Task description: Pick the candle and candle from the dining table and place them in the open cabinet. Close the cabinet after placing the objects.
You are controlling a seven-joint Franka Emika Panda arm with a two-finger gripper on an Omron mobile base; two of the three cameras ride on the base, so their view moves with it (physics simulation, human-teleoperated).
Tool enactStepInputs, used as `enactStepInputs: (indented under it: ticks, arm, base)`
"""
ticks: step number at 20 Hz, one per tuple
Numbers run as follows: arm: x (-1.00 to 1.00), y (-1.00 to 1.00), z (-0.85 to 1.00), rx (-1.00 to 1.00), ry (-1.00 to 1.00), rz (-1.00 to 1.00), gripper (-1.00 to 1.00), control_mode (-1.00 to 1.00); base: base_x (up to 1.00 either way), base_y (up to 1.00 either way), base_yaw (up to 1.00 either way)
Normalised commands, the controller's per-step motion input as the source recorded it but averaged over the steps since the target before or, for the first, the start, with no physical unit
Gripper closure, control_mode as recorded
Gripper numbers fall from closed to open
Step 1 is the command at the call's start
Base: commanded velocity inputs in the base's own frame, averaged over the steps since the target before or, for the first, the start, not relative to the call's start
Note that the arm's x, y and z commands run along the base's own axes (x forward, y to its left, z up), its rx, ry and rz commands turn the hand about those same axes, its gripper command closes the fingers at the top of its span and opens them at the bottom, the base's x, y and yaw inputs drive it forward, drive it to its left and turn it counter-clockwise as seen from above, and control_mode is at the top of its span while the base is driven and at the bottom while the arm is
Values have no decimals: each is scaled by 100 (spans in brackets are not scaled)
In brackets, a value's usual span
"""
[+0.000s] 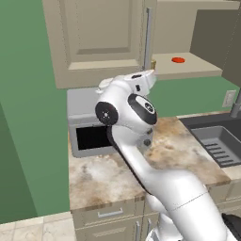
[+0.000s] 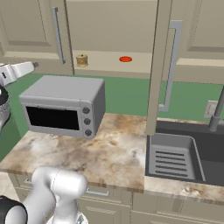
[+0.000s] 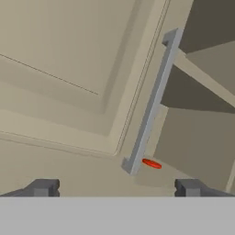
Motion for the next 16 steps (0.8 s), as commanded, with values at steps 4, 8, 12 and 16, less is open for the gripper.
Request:
enactStepInputs:
  ticks: [4,8,12,16]
  arm:
    - [-71,-43,4,8,9,1,-100,-100]
    - [-75,-46,1,9,14,3,-100,-100]
    - [-86,-48,1,14,10,2,-100,-100]
    - [-86,-45,8,11,12,3,-100,-100]
  base:
    - [0,0,0]
    - [0,0,0]
    - [0,0,0]
    - [0,0,0]
